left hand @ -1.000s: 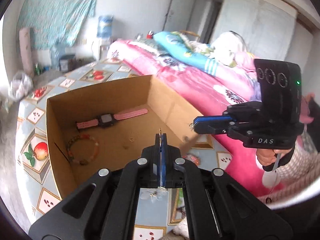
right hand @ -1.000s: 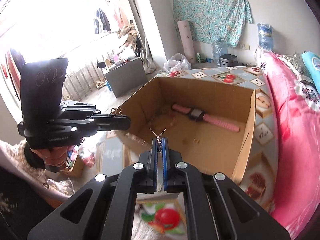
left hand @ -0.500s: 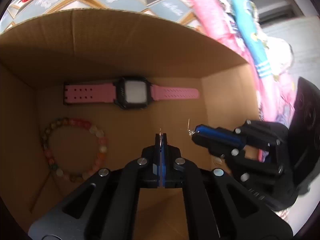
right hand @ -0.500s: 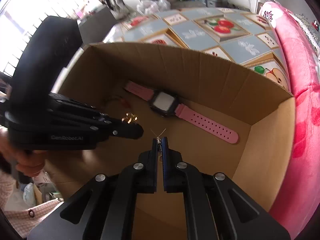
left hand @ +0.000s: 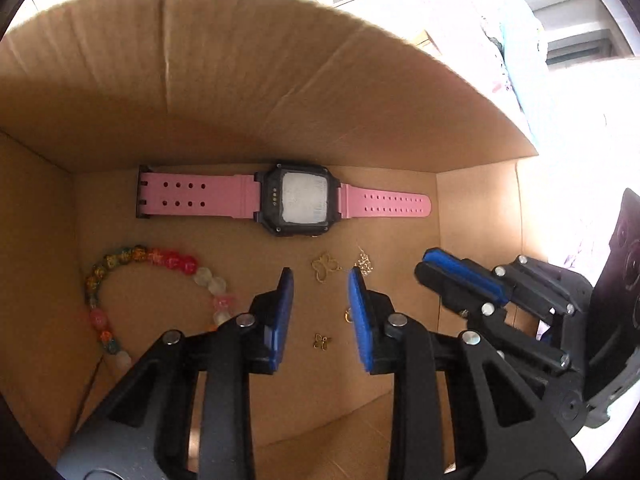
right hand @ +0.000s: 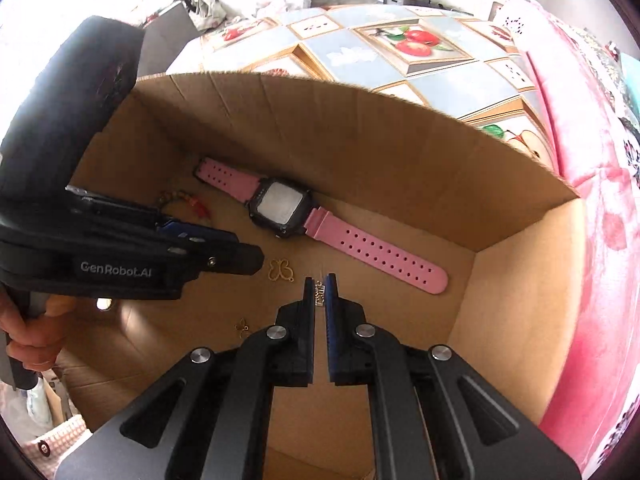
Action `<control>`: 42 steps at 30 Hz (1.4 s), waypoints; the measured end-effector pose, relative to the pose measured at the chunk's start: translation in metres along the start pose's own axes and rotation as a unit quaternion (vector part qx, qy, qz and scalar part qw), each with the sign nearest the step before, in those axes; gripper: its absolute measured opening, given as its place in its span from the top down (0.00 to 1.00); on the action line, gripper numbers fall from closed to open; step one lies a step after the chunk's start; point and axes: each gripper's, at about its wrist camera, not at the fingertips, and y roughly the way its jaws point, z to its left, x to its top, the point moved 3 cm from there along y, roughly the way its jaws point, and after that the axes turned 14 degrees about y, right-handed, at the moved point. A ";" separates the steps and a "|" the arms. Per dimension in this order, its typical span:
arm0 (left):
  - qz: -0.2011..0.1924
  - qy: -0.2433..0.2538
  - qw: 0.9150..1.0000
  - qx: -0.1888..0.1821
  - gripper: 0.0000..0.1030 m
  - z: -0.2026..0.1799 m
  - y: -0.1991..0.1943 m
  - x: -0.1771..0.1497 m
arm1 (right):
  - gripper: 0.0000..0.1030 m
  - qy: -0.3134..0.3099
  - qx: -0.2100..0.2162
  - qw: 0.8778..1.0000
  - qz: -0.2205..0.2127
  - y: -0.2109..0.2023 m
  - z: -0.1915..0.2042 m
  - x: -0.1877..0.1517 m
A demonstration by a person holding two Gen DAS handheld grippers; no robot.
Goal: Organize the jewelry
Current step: 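Open the right gripper over the box to drop the charm, then withdraw the right gripper from the box toward the silver clasp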
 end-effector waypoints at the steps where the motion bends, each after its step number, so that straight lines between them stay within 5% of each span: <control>1: -0.002 0.002 1.000 0.005 0.74 0.002 -0.001 0.005 | 0.95 0.002 0.001 1.000 -0.006 -0.004 -0.002 -0.001; 7: -0.047 0.042 0.998 0.030 0.73 -0.024 -0.035 -0.011 | 0.94 0.008 0.035 0.997 -0.061 -0.049 -0.008 -0.012; 10: -0.097 0.076 0.992 0.033 0.65 -0.042 -0.071 -0.033 | 0.81 0.002 0.071 0.991 -0.111 -0.085 -0.009 -0.031; 15: -0.201 0.135 0.969 0.054 0.43 -0.066 -0.135 -0.095 | 0.67 -0.015 0.131 0.974 -0.183 -0.132 -0.006 -0.079; 20: -0.275 0.193 0.939 0.079 0.23 -0.076 -0.164 -0.170 | 0.48 -0.043 0.176 0.964 -0.197 -0.138 0.004 -0.143; 23: -0.268 0.204 0.937 0.095 0.18 -0.079 -0.157 -0.210 | 0.33 -0.044 0.178 0.968 -0.171 -0.116 0.011 -0.180; 27: -0.217 0.178 0.954 0.106 0.17 -0.066 -0.120 -0.233 | 0.29 -0.022 0.157 0.979 -0.126 -0.074 0.019 -0.209; 30: -0.163 0.153 0.961 0.161 0.17 -0.050 -0.075 -0.238 | 0.29 0.016 0.148 0.983 -0.108 -0.045 0.019 -0.217; 34: -0.125 0.152 0.951 0.239 0.17 -0.035 -0.033 -0.238 | 0.29 0.009 0.064 0.992 -0.106 -0.019 0.026 -0.223; 37: -0.123 0.156 0.945 0.262 0.17 -0.032 -0.022 -0.237 | 0.28 0.004 0.035 0.994 -0.101 -0.006 0.032 -0.227; 40: -0.112 0.133 0.949 0.264 0.16 -0.025 -0.010 -0.234 | 0.27 0.005 0.006 0.995 -0.100 0.005 0.034 -0.226; 42: -0.119 0.126 0.947 0.271 0.15 -0.022 -0.010 -0.233 | 0.18 0.010 0.004 0.994 -0.108 0.006 0.034 -0.225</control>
